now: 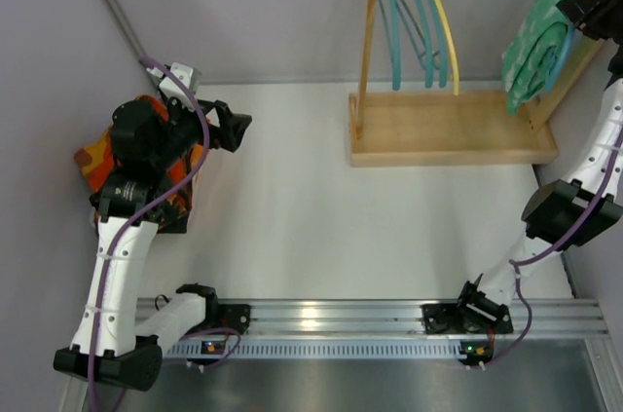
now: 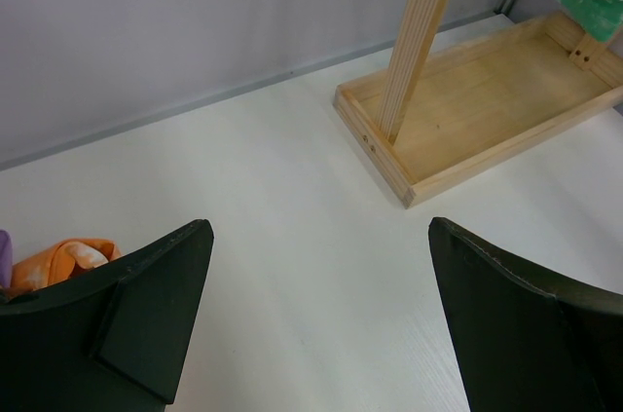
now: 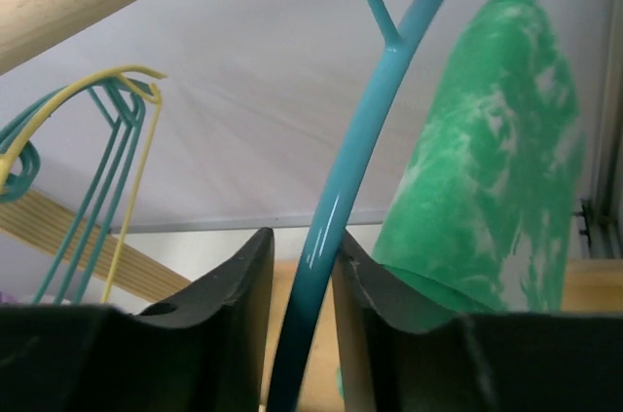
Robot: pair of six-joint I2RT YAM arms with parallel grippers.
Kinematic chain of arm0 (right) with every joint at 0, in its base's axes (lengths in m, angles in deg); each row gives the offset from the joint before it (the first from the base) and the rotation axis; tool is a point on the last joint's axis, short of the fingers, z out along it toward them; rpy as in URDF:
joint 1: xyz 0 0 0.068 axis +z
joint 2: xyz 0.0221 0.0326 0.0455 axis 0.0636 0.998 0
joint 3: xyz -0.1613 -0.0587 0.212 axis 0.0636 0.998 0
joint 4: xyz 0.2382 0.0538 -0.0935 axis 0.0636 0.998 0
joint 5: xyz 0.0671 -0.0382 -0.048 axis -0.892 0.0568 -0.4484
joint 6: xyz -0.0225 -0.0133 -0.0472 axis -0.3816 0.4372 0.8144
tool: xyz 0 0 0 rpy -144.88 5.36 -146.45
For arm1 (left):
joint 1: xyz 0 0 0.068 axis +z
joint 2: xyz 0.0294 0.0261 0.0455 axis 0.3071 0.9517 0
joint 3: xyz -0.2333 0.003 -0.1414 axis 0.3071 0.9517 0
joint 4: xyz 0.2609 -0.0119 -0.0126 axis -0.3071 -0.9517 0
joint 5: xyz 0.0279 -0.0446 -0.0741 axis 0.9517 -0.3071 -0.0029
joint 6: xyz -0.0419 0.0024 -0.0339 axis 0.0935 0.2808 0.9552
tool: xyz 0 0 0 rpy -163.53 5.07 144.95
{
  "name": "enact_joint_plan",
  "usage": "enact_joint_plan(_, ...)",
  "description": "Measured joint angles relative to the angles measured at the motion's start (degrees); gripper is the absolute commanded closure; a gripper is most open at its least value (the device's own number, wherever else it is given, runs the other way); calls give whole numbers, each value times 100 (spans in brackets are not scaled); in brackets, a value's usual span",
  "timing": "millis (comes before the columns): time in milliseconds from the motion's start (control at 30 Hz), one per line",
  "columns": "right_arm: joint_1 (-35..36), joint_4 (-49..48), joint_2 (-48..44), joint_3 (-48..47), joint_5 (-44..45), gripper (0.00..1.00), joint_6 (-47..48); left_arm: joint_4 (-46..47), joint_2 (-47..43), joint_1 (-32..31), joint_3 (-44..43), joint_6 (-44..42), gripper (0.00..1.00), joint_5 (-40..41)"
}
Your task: Remove the trousers from the hanger
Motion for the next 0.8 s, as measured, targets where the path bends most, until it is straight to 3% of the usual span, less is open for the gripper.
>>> enact_joint_plan(133,44,-120,48,4,-39,100,-678,2,0,0,0,0,1,13)
enact_joint_plan(533,37,-1327,72,203,-588,100,-3064,9,-22,0,0,92,1,26)
enact_joint_plan(800,44,-2393,-44,481,-831,100,-4103,260,-343,0,72,177,1,96)
